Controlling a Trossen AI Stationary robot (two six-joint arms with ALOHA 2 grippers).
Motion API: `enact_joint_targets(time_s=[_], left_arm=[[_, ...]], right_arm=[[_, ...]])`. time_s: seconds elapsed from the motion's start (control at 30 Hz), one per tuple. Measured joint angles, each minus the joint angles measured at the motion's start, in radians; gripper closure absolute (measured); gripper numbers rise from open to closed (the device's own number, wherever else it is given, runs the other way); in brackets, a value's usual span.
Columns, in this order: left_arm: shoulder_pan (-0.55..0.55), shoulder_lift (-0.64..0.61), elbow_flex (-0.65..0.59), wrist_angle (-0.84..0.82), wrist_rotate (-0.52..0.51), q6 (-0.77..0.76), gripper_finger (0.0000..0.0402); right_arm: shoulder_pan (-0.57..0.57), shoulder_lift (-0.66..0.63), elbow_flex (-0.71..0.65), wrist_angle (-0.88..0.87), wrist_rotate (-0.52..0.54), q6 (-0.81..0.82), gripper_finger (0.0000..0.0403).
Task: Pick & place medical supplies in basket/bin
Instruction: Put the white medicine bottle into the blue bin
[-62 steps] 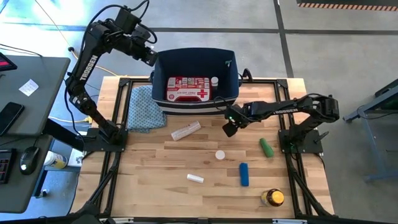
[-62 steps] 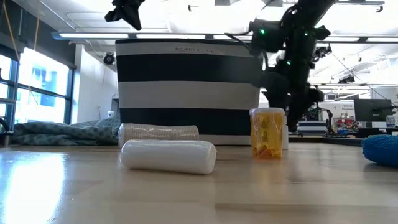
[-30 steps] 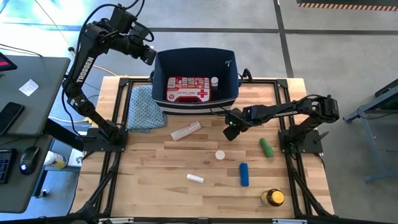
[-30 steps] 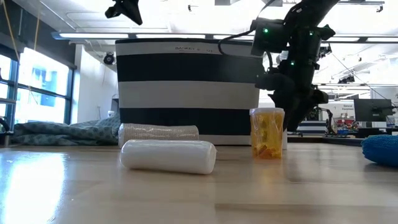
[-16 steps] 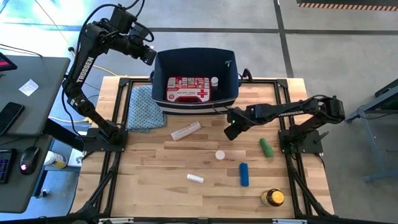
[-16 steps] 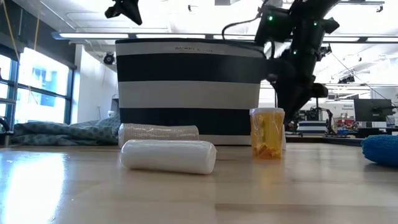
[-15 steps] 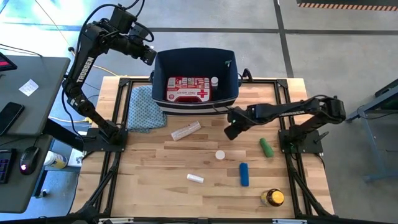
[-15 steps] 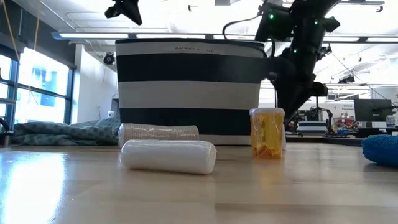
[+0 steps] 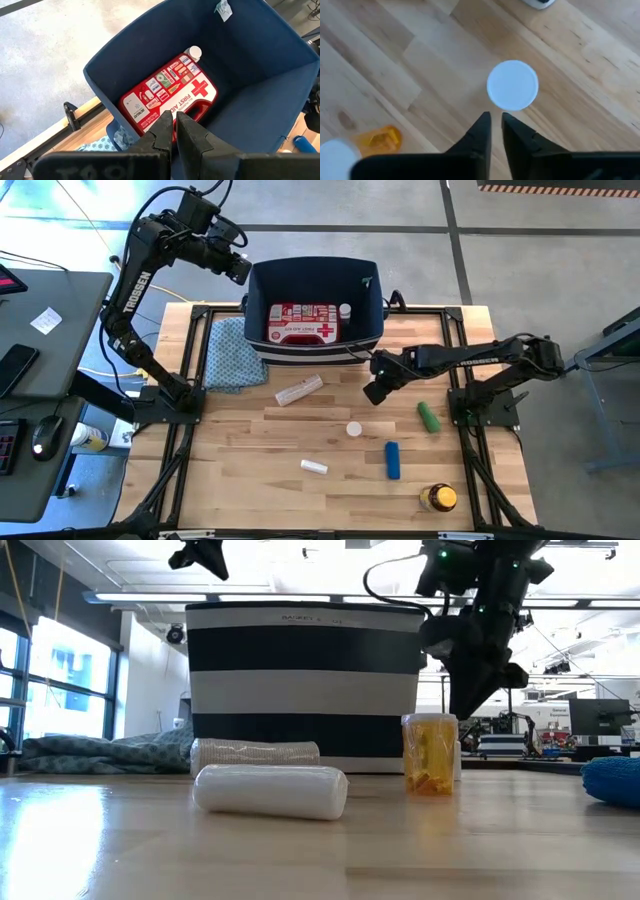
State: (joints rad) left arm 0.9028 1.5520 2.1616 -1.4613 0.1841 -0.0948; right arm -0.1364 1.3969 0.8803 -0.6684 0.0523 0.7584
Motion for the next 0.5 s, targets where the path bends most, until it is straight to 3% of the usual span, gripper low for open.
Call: enact_joint_targets(time_s=[0.33,0.5], left_arm=[[0.0,-0.005,0.0,-0.006,0.01,-0.014,0.0341],[0.0,-0.007,0.0,-0.006,0.01,-0.018,0.0341]], right_arm=[[0.013,-0.084,0.0,-0.011,0.098,-0.083,0.0156],[0.004,-0.082,0.0,0.0,0.134,-0.115,0.0113]])
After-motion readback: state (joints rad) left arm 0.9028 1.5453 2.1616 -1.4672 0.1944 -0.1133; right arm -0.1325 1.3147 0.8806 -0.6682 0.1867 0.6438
